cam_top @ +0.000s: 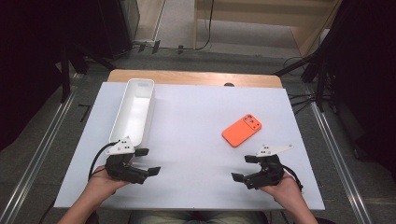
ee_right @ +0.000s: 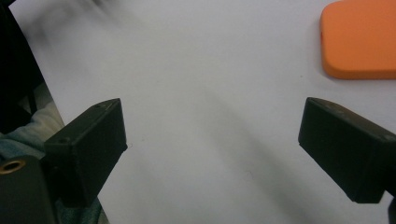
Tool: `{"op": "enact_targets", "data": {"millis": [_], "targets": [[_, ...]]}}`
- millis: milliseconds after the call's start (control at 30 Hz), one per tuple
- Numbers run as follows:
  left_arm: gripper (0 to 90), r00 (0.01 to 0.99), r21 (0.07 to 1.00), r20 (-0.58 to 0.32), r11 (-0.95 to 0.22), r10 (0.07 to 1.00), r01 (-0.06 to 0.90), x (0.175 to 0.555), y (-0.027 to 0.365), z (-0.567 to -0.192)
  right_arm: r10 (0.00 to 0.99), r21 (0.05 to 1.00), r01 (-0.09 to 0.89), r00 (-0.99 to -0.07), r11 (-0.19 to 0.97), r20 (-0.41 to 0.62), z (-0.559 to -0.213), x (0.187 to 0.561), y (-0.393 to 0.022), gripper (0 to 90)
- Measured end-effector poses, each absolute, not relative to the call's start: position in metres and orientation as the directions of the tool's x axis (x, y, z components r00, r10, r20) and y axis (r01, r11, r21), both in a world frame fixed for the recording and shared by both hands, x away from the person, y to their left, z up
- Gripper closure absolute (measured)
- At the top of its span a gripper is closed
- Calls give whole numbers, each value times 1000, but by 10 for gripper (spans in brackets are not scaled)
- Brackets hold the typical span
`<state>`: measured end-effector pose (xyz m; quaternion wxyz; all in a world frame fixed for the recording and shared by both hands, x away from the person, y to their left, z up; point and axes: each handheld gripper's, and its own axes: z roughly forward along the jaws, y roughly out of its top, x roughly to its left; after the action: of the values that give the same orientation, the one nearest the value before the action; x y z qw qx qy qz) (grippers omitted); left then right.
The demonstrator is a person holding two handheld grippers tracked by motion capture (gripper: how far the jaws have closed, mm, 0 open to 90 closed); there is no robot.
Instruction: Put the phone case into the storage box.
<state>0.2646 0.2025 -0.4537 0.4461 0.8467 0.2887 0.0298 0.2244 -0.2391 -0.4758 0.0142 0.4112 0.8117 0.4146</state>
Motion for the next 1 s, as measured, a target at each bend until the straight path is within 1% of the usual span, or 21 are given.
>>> {"op": "enact_targets", "data": {"millis": [600,900,1000], "targets": [[147,826,773,-203,-432,525,465,265,203,-454,688,694,658,-648,292,325,-473,225,-245,68],[147,826,772,-204,-433,525,466,265,203,-454,735,697,670,-603,255,311,-463,230,-257,68],[147,826,772,-206,-432,524,467,265,203,-454,739,704,663,-603,256,300,-462,232,-259,68]]}}
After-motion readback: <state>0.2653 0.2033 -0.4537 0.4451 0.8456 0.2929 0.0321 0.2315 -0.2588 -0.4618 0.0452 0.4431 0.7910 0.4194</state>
